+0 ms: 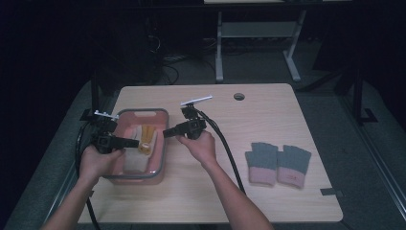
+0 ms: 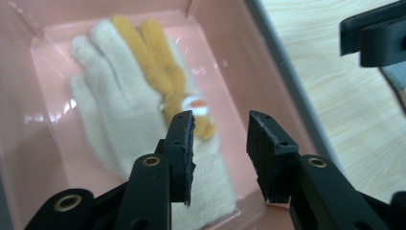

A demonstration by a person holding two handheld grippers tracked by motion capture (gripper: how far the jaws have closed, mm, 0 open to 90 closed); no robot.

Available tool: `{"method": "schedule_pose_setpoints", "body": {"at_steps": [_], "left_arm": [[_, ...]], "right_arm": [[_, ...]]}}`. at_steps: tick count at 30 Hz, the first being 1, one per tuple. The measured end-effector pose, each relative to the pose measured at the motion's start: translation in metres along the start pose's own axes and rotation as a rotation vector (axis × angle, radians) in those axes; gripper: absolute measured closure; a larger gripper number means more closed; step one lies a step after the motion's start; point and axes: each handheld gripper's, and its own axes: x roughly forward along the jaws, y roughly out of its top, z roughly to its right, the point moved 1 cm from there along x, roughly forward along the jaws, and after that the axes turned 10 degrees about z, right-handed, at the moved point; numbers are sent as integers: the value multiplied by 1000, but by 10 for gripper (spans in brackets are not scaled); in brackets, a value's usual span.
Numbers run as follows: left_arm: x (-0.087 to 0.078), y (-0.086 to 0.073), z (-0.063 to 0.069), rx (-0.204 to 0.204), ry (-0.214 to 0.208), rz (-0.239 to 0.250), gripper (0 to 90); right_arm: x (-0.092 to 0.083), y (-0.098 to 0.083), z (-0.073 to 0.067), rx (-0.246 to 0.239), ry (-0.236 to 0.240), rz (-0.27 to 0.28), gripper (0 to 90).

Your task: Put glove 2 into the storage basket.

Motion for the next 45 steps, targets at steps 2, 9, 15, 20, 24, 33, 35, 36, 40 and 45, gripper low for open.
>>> {"method": "schedule_pose_setpoints", "body": {"at_steps": [2,9,15,20,24,33,35,36,40,45], "left_arm": [[0,3,4,7,-7,13,614],[1,12,15,19,-38,49,588],[5,17,26,23,-69,63,558],[6,19,35,20,-104,81,546],[9,22,43,29,-121,89,541],[16,28,60,37,-142,102,496],[19,29,64,38,-151,103,482],[20,30,66,39,-154,103,470],[25,32,75,45,-169,109,450],[31,33,85,47,-192,114,432]], "right_arm": [[-4,0,1,2,1,1,677],[-22,2,9,-3,-14,27,660],[-39,2,19,5,-34,52,649],[-55,1,25,13,-42,75,634],[-68,-1,30,20,-49,92,623],[-89,-4,42,38,-50,111,585],[-94,-6,44,41,-45,117,573],[-96,-6,46,40,-46,120,569],[-106,-10,49,33,-62,113,563],[-117,-13,54,44,-60,127,535]]}}
